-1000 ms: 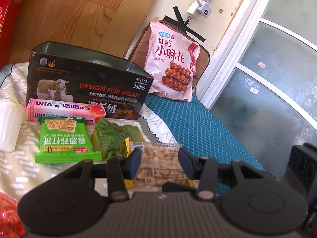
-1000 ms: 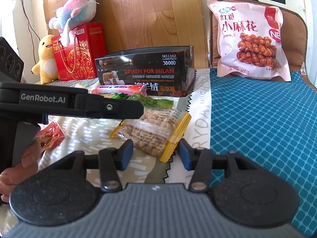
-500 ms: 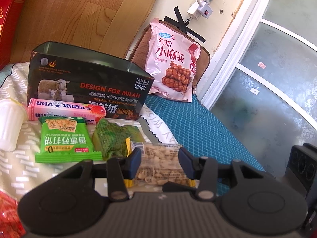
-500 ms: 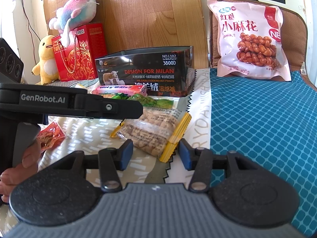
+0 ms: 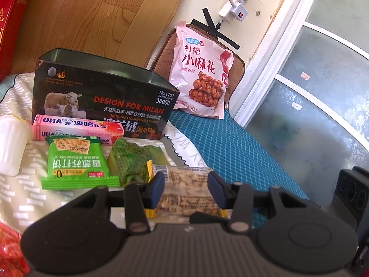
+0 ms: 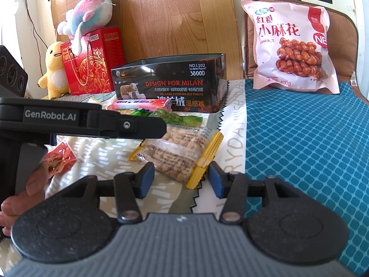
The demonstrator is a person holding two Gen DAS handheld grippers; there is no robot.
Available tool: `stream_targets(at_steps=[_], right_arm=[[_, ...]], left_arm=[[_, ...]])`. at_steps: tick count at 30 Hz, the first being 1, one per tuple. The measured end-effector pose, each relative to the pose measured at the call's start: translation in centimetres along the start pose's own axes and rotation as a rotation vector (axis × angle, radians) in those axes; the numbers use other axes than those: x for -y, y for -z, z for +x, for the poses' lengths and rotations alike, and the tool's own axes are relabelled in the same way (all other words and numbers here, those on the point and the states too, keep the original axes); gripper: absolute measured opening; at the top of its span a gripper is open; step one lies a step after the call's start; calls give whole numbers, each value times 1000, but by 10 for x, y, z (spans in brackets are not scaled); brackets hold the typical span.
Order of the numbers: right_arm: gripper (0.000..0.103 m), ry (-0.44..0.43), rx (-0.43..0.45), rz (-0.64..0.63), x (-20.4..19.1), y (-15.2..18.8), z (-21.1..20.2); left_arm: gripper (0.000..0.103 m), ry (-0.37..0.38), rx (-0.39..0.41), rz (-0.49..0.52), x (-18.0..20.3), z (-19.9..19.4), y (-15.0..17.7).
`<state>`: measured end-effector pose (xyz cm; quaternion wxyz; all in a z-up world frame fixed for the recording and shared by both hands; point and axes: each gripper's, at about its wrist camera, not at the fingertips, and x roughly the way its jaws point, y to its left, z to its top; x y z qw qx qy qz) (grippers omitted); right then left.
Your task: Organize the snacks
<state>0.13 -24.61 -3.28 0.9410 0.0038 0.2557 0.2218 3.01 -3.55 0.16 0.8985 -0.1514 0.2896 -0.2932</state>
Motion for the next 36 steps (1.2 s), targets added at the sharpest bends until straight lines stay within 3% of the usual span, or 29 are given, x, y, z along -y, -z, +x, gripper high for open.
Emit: stream_targets(at_steps=[13, 18, 22, 23, 26, 30, 36], right_arm=[[55, 0, 1, -1, 0, 0, 0], [40, 7, 18, -6, -2, 1, -3], [38, 19, 35, 21, 3, 1, -5], [39, 30, 40, 42, 6, 1, -5], [42, 22, 52, 94, 14, 2, -7], [63, 9, 40, 74, 10, 1, -6], [67, -19, 19, 67, 11, 1, -3]], left_arm=[[43, 3, -3, 1, 0, 1, 0], [40, 6, 0, 14, 2, 1, 1], [44, -10, 8, 6, 2, 1, 1], [51, -17, 7, -6, 0, 1, 0], [52, -8, 14, -40, -6, -1, -1], [56, 2, 9, -42, -7, 0, -1], [56, 33, -18, -41, -7, 4, -1]])
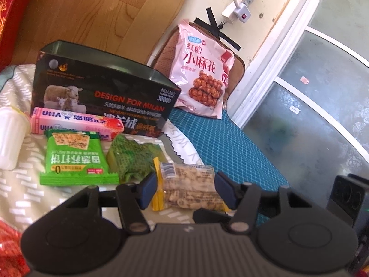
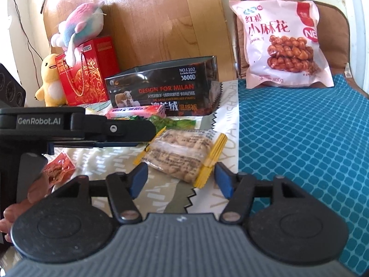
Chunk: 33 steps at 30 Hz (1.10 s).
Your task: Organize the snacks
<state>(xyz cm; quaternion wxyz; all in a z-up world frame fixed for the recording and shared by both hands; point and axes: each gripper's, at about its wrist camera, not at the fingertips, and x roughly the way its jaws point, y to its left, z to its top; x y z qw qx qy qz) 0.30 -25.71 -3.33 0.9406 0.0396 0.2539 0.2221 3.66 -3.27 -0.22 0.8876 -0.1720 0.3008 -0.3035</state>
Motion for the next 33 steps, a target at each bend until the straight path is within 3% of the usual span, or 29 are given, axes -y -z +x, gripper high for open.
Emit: stream_targets(at_steps=[15, 18, 22, 25, 29, 33], right_arm=[[70, -6, 26, 23, 5, 0, -3], [70, -9, 25, 16, 3, 0, -3], [70, -14, 28, 20, 5, 1, -4], [70, -15, 28, 14, 3, 0, -4], [69, -16, 7, -9, 0, 0, -1], [61, 4, 4, -15, -1, -1, 0]], left_arm=[[65, 23, -62, -50, -7, 11, -1], [75, -1, -38, -57, -7, 8, -1], [76, -1, -15, -88, -13, 6, -2], [74, 3, -40, -85, -12, 10, -3], [58, 9, -73, -68, -9, 18, -3], [43, 16, -85, -57, -7, 20, -1]])
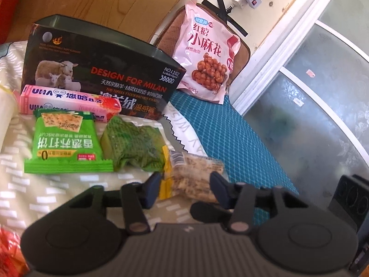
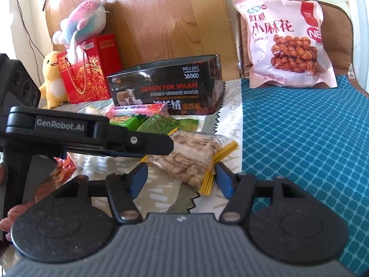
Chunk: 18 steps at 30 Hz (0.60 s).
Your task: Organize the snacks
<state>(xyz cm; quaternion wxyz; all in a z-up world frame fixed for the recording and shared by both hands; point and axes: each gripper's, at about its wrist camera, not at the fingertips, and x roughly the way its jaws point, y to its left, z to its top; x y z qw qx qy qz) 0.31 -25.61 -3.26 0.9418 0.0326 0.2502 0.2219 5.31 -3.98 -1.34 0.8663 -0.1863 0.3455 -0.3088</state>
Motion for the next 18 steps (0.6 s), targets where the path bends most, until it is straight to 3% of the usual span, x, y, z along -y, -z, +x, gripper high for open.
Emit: stream_targets(at_steps=[7, 11, 13, 16, 17, 18], right_arm=[[61, -1, -1, 2, 0, 1, 0], [61, -5, -4, -2, -1, 1, 0], [61, -4, -6, -6, -2, 1, 1], [57, 8, -3, -19, -4, 1, 1], [52, 21, 1, -19, -4, 1, 0], [47, 31, 5, -15, -4, 1, 0]], left_arm=[[42, 2, -3, -3, 0, -1, 1], [58, 8, 14, -47, -7, -3, 0], [58, 13, 19, -65, -9, -2, -2], [44, -2, 12, -32, -3, 2, -1], [36, 0, -2, -18, -1, 4, -1], [34, 3, -3, -6, 1, 3, -1]])
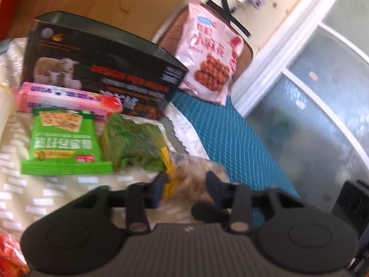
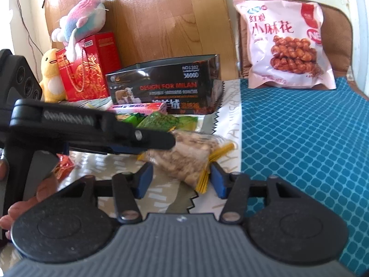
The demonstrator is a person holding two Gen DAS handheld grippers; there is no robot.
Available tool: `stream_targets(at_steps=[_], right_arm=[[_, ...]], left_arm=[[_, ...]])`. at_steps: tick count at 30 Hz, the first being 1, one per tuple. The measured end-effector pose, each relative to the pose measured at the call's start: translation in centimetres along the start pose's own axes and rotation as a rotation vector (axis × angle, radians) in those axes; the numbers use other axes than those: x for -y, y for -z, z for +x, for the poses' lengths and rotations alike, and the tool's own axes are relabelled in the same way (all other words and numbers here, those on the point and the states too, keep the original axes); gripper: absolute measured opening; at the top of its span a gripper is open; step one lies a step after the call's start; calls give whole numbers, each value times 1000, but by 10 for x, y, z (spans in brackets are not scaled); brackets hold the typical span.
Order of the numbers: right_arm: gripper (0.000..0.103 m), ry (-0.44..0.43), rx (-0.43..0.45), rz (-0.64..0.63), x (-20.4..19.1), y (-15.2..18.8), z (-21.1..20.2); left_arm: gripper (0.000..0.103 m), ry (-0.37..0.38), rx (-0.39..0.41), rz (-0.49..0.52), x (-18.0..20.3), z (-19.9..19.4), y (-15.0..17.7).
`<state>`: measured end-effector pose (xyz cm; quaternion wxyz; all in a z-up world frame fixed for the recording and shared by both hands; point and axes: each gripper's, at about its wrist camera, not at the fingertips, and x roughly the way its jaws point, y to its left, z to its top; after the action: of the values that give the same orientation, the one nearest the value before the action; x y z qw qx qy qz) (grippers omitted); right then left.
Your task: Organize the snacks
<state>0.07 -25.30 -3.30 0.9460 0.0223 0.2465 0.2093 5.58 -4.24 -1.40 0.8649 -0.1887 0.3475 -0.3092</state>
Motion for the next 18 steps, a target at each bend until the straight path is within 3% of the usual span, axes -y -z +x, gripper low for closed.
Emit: stream_targets(at_steps=[3, 6, 10, 14, 18], right_arm=[[45, -2, 29, 1, 0, 0, -5], [45, 4, 133, -7, -14, -2, -22], [45, -40, 209, -55, -23, -42, -17], [47, -89, 192, -96, -31, -99, 31], [60, 9, 106, -156, -46, -133, 92]], left_arm=[[34, 14, 54, 46, 7, -10, 4], [35, 6, 119, 78, 17, -26, 5], [36, 1, 214, 93, 21, -52, -25], [39, -111, 253, 106, 11, -56, -78], [48, -203, 180, 56, -20, -31, -123]])
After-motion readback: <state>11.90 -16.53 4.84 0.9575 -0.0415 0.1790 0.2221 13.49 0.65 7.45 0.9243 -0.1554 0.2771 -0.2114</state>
